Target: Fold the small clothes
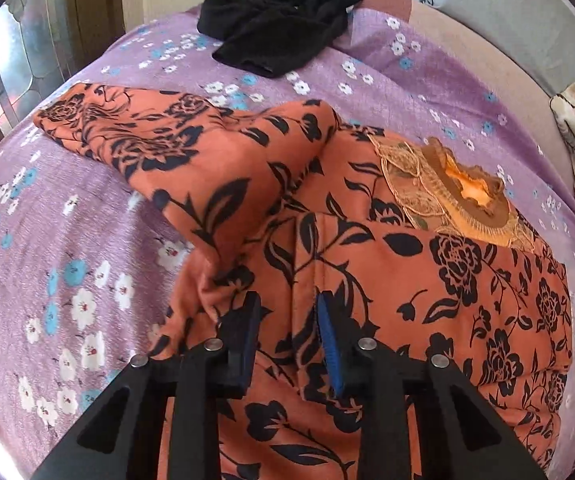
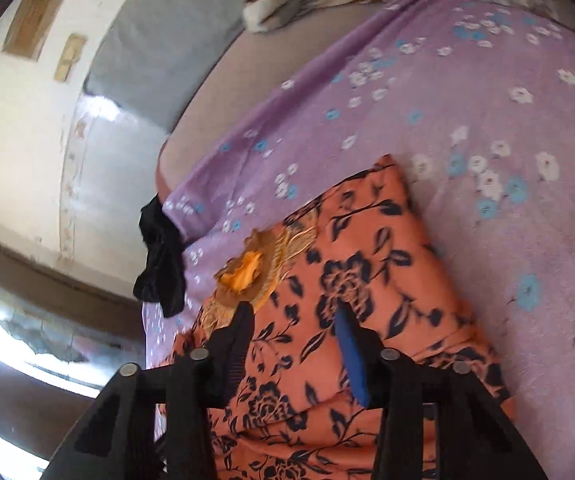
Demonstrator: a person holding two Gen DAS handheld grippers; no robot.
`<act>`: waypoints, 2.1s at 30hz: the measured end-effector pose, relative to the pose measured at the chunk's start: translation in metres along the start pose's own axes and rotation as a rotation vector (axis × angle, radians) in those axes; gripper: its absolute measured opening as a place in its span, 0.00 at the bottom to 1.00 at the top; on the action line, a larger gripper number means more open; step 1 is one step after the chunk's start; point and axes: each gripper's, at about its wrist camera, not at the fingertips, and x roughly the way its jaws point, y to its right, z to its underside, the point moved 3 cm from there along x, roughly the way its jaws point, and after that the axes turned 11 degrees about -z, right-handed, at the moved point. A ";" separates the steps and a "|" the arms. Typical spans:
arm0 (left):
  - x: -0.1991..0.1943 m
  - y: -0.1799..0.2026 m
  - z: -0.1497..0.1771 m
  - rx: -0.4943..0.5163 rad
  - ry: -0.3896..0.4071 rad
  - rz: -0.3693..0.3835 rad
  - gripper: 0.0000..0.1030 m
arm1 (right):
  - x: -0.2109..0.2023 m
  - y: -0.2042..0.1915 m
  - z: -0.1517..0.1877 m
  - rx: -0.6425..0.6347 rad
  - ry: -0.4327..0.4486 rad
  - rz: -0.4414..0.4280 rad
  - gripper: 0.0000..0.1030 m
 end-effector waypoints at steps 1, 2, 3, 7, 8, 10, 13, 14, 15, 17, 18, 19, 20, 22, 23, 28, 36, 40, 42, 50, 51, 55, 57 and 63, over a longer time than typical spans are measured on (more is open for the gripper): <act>0.001 0.004 0.001 0.016 0.004 -0.010 0.32 | 0.000 0.010 -0.005 0.038 -0.005 0.002 0.39; 0.001 0.008 0.001 0.032 0.013 -0.030 0.36 | 0.004 0.017 -0.007 0.070 -0.021 -0.006 0.39; 0.001 0.013 0.002 0.050 0.023 -0.049 0.48 | 0.007 0.023 -0.009 0.090 -0.034 -0.010 0.39; 0.002 0.031 0.007 0.130 0.060 -0.091 0.69 | 0.035 0.036 -0.005 0.065 -0.107 0.145 0.39; 0.003 0.035 0.009 0.155 0.065 -0.100 0.69 | 0.043 0.042 -0.003 0.066 -0.137 0.193 0.39; 0.004 0.042 0.013 0.205 0.079 -0.113 0.51 | 0.048 0.045 -0.001 0.067 -0.131 0.208 0.35; -0.003 0.048 0.012 0.253 0.140 -0.152 0.22 | 0.046 0.028 0.000 0.001 -0.127 0.210 0.38; -0.005 0.050 0.012 0.272 0.155 -0.165 0.18 | 0.045 0.022 0.001 -0.021 -0.116 0.184 0.38; -0.005 0.052 0.013 0.282 0.162 -0.171 0.18 | 0.046 0.015 0.004 -0.047 -0.115 0.155 0.38; -0.005 0.052 0.012 0.277 0.157 -0.174 0.18 | 0.055 0.002 0.013 -0.098 -0.147 0.117 0.38; -0.006 0.051 0.011 0.271 0.151 -0.171 0.18 | 0.061 -0.001 0.020 -0.116 -0.177 0.110 0.38; -0.007 0.049 0.009 0.261 0.144 -0.164 0.24 | 0.071 -0.002 0.027 -0.128 -0.218 0.117 0.38; -0.007 0.046 0.006 0.248 0.136 -0.158 0.28 | 0.082 0.000 0.035 -0.134 -0.271 0.141 0.38; -0.012 0.033 -0.002 0.191 0.136 -0.131 0.58 | 0.096 0.005 0.049 -0.150 -0.320 0.182 0.39; -0.015 0.026 -0.005 0.155 0.143 -0.125 0.65 | 0.095 0.002 0.050 -0.179 -0.303 0.191 0.39; -0.027 -0.038 -0.035 -0.059 0.181 -0.120 0.79 | 0.090 -0.007 0.055 -0.225 -0.315 0.174 0.59; 0.019 -0.152 -0.070 -0.444 0.054 -0.087 0.82 | 0.097 -0.009 0.061 -0.268 -0.320 0.215 0.60; 0.056 -0.163 -0.082 -0.550 -0.037 0.022 0.82 | 0.099 -0.011 0.063 -0.296 -0.316 0.231 0.62; 0.066 -0.157 -0.089 -0.552 -0.053 0.075 0.78 | 0.101 -0.012 0.064 -0.307 -0.314 0.235 0.63; 0.044 -0.128 -0.106 -0.428 0.033 0.015 0.07 | 0.105 -0.017 0.064 -0.336 -0.288 0.251 0.63; 0.027 -0.121 -0.110 -0.389 0.092 -0.002 0.07 | 0.104 -0.017 0.064 -0.334 -0.285 0.249 0.63; -0.037 -0.070 -0.112 -0.196 0.277 0.030 0.07 | 0.098 -0.017 0.057 -0.291 -0.270 0.212 0.63; -0.062 -0.029 -0.101 -0.063 0.344 0.028 0.07 | 0.093 -0.017 0.052 -0.273 -0.251 0.204 0.63; -0.082 0.114 -0.008 0.433 0.452 -0.010 0.10 | 0.070 -0.020 0.030 -0.267 -0.135 0.203 0.63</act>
